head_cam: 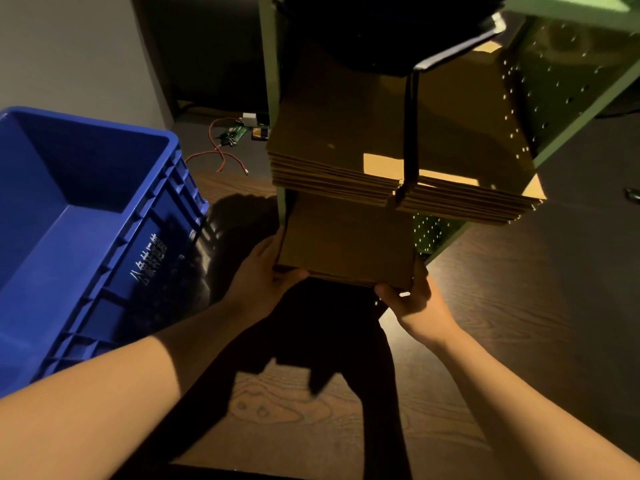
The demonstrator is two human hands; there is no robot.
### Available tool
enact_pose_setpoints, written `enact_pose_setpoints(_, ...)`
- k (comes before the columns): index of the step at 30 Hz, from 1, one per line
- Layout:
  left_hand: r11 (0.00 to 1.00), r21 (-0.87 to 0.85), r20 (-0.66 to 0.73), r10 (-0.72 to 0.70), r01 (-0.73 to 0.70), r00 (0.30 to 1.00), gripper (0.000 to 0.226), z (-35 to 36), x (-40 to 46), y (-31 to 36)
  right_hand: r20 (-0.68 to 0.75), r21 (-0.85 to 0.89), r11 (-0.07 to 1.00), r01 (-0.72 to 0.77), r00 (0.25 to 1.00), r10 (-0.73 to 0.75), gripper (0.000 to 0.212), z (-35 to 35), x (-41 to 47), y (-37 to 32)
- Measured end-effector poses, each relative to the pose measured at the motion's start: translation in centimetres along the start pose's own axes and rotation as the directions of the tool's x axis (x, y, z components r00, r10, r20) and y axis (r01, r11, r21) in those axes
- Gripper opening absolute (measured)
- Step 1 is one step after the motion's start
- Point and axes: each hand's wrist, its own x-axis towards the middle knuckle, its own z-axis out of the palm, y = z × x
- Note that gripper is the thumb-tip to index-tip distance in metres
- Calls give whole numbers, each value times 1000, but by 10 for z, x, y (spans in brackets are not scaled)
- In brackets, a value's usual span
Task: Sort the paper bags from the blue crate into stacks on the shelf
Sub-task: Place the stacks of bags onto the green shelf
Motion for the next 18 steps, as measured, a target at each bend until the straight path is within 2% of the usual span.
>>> enact_pose_setpoints(3, 999, 21, -47, 33, -32, 998, 75, -2, 0, 8, -26, 36, 999, -23, 999, 24, 53, 2, 3, 2)
enact_pose_setpoints(8, 997, -73, 26, 7, -5, 1000, 100, -5, -2, 6, -42, -9, 1000, 16, 999, -17, 62, 2, 2, 7)
enact_pose_setpoints(11, 997, -76, 14, -1, 2, 1000, 98, -5, -2, 7, -43, -53, 999, -4, 999, 2, 62, 3, 5, 14)
enact_pose_setpoints(15, 999, -33, -80, -15, 13, 997, 89, -4, -2, 8, -17, -88, 996, 12, 1000, -14, 55, -1, 6, 20)
enact_pose_setpoints(18, 999, -50, -33, -21, 19, 999, 97, -5, 0, 7, -25, -130, 992, -5, 1000, 2, 50, -2, 6, 21)
